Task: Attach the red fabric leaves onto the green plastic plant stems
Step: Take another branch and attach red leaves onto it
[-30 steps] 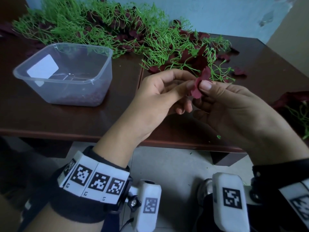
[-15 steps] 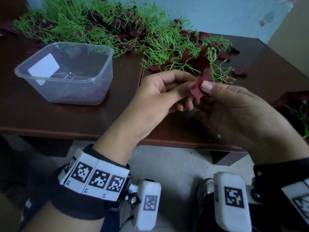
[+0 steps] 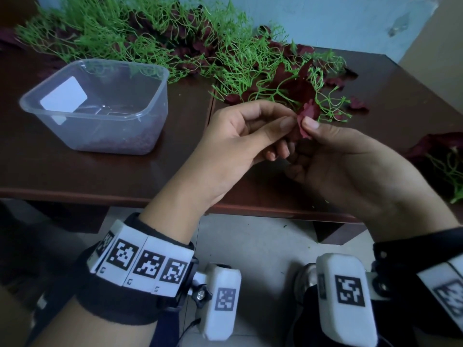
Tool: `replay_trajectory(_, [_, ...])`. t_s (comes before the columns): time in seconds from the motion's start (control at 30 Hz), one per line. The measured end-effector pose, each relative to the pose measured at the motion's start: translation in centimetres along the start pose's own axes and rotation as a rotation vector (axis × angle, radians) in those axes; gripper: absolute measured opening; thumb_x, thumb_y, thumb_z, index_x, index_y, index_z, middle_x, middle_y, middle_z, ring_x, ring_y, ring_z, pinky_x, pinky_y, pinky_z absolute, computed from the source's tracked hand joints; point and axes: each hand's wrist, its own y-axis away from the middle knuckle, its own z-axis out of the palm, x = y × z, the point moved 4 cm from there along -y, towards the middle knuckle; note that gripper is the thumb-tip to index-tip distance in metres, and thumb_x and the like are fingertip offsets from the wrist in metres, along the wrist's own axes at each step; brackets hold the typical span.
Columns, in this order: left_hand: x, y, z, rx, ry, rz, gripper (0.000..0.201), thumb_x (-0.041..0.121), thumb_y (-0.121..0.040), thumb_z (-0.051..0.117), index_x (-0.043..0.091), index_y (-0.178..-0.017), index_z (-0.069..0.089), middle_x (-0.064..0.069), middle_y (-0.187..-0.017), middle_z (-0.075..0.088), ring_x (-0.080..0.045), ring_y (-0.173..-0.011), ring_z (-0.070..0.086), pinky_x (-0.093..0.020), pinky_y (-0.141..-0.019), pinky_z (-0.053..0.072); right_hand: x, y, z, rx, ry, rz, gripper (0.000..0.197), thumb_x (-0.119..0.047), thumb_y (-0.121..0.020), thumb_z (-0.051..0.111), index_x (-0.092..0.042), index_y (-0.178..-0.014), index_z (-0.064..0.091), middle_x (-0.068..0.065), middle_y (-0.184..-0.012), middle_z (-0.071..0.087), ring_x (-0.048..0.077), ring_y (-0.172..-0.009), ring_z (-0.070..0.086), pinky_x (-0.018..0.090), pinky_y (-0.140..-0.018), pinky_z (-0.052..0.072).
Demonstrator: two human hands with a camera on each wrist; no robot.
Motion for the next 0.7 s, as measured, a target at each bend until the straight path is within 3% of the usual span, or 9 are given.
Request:
replay_trajectory(0.13, [-0.09,0.00,-0.08,-0.006,-0.024,0.010,0.012,0.001,-0.094,0.063,0.011,-0.094,0.071,-0.011,-0.075,0.066,-0.016,-0.066,0.061,-0.019,-0.061,0.048,0.05,0.00,0.05,0.002,0.009,0.003,0.019,-0.026,-0.088,0.057,-0.009,-0.088,0.067,0.008,-0.082,0.060,0.018,-0.083,0.054,0.026,-0.068,0.045])
replay_trajectory(0.27, [-0.12,0.08,-0.06,0.008,-0.021,0.016,0.009,0.010,-0.087,0.068,0.011,-0.094,0.071,-0.005,-0.069,0.068,-0.019,-0.069,0.062,-0.017,-0.061,0.047,0.01,0.30,0.01,0.051,0.072,0.009,0.019,-0.024,-0.088,0.057,-0.008,-0.090,0.066,0.008,-0.083,0.060,0.020,-0.085,0.051,0.031,-0.072,0.039])
replay_trajectory(0.4, [-0.17,0.08,-0.08,0.039,-0.072,0.042,0.010,0.011,-0.084,0.069,0.009,-0.093,0.072,-0.001,-0.067,0.070,-0.017,-0.068,0.067,-0.016,-0.063,0.050,-0.01,0.49,-0.04,0.114,0.098,0.000,0.020,-0.021,-0.087,0.058,-0.003,-0.092,0.065,0.010,-0.082,0.058,0.029,-0.095,0.046,0.039,-0.081,0.035])
replay_trajectory(0.5, [-0.19,0.07,-0.24,0.056,-0.084,0.058,0.009,0.002,-0.088,0.067,0.009,-0.090,0.072,-0.001,-0.067,0.071,-0.013,-0.065,0.068,-0.015,-0.062,0.049,-0.04,0.56,0.09,0.134,0.132,0.003,0.022,-0.023,-0.083,0.061,-0.004,-0.093,0.067,0.008,-0.080,0.061,0.024,-0.088,0.049,0.035,-0.074,0.039])
replay_trajectory(0.6, [0.11,0.22,-0.16,0.038,-0.079,0.080,0.010,0.012,-0.081,0.070,0.009,-0.090,0.073,-0.002,-0.070,0.073,-0.011,-0.064,0.068,-0.015,-0.061,0.049,-0.16,0.70,0.07,0.150,0.117,0.013,0.019,-0.025,-0.079,0.066,-0.007,-0.085,0.070,0.007,-0.080,0.064,0.019,-0.087,0.050,0.033,-0.073,0.041])
replay_trajectory(0.7, [0.02,0.33,0.04,0.012,-0.083,0.067,0.010,0.012,-0.082,0.070,0.008,-0.091,0.074,-0.008,-0.074,0.074,-0.013,-0.065,0.068,-0.015,-0.062,0.050,-0.31,0.90,-0.05,0.140,0.103,0.034,0.019,-0.022,-0.075,0.067,-0.005,-0.084,0.069,0.009,-0.079,0.063,0.024,-0.092,0.050,0.033,-0.076,0.040])
